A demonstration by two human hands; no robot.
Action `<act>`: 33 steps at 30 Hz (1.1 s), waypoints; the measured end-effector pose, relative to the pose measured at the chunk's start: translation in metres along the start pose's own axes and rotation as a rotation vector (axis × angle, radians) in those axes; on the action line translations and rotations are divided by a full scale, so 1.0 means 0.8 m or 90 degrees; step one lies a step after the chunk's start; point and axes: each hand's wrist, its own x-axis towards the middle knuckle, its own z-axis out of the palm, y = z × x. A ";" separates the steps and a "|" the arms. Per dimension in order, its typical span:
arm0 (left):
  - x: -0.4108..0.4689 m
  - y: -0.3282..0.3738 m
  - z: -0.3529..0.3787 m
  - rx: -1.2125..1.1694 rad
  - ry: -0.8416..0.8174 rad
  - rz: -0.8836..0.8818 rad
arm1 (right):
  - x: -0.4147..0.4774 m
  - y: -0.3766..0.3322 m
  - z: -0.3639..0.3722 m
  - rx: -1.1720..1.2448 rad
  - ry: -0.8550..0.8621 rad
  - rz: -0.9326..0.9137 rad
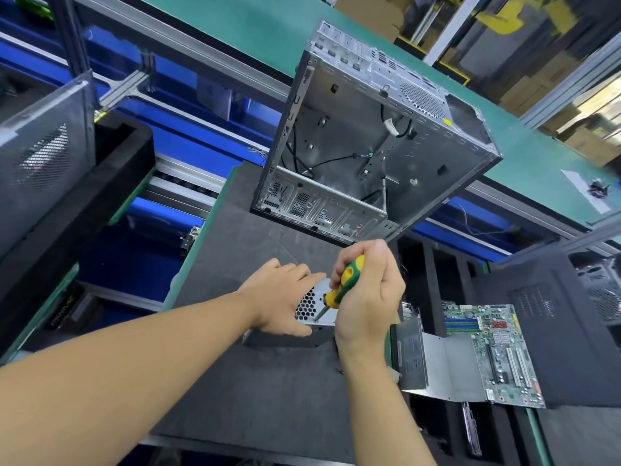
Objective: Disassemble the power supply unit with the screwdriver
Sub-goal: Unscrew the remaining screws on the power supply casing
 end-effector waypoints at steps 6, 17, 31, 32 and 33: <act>0.000 0.000 -0.004 -0.031 -0.023 -0.003 | 0.022 0.002 -0.019 0.156 -0.350 0.049; 0.002 -0.001 0.002 0.004 -0.057 -0.027 | 0.047 -0.002 -0.026 -0.064 -0.065 0.131; -0.001 0.001 0.000 0.029 -0.010 -0.004 | 0.044 -0.002 -0.039 0.298 -0.391 0.192; -0.001 0.001 0.000 0.034 -0.016 -0.010 | 0.045 -0.001 -0.039 0.272 -0.337 0.181; -0.001 0.001 0.000 0.036 -0.024 -0.017 | 0.045 -0.001 -0.037 0.243 -0.272 0.172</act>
